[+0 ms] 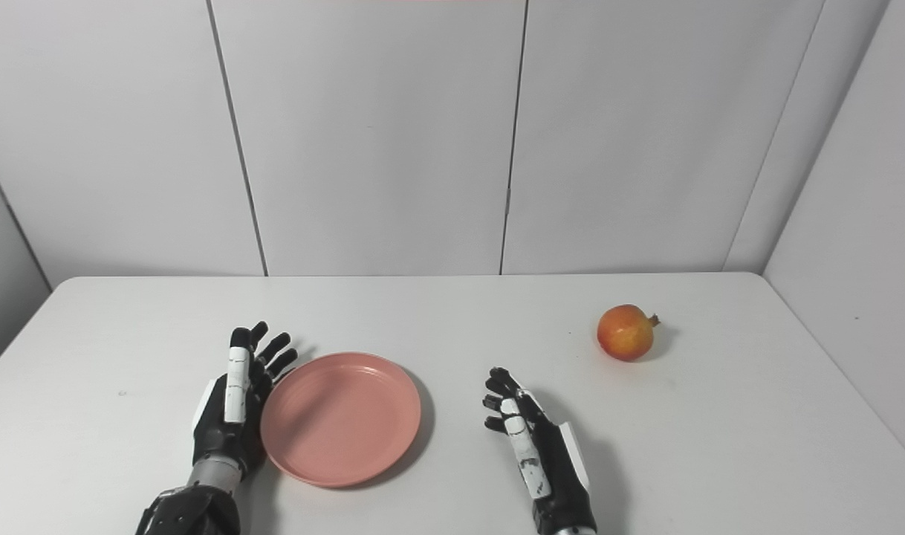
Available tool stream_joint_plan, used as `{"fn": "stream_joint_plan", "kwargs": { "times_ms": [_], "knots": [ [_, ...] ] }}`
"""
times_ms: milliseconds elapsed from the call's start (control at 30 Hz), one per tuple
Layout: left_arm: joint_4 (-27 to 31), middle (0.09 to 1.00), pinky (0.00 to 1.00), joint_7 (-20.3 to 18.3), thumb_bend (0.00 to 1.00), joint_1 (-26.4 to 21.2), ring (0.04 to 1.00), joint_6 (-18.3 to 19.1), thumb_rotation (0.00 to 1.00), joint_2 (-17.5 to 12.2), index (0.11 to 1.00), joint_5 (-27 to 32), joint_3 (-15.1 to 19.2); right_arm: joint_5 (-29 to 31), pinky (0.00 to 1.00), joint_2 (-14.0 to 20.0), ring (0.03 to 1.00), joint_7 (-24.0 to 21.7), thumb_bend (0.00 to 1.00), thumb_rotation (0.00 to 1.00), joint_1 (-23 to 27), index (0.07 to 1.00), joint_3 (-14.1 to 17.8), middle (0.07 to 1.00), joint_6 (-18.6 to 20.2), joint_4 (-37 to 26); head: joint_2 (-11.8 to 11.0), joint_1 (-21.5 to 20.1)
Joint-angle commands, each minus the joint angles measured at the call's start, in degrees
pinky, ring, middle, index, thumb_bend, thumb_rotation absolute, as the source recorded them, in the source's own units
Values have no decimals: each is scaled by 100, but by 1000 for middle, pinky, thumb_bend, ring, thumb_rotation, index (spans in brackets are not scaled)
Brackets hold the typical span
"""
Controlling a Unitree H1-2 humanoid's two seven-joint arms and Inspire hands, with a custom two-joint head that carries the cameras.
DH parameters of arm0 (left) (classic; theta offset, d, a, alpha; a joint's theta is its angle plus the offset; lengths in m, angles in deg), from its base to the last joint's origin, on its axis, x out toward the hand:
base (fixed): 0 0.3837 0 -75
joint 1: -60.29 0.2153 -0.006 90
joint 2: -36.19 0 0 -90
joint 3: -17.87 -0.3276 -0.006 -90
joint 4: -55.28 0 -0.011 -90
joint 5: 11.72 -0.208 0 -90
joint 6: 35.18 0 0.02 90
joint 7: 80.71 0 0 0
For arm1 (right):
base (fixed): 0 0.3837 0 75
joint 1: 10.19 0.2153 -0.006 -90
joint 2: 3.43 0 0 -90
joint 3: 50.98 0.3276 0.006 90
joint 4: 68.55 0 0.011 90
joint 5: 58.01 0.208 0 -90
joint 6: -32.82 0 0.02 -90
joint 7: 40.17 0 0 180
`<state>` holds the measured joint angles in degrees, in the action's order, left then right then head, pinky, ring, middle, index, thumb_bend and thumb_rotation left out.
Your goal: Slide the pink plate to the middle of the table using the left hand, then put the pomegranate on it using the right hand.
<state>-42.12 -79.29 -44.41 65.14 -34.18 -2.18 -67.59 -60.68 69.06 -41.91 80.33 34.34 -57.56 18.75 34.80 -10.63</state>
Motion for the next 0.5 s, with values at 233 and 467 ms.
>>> {"fn": "stream_joint_plan", "kwargs": {
  "times_ms": [233,467],
  "knots": [
    [36,912,859,5,994,-186,894,-43,909,90,959,7,-59,-131,762,-177,813,330,772,965,-44,836,79,910,-249,81,-105,-74],
    [246,915,824,28,973,-136,893,61,924,111,958,-51,-144,-309,761,-272,797,491,759,945,-153,819,41,885,-104,-179,16,-296]
  ]
}}
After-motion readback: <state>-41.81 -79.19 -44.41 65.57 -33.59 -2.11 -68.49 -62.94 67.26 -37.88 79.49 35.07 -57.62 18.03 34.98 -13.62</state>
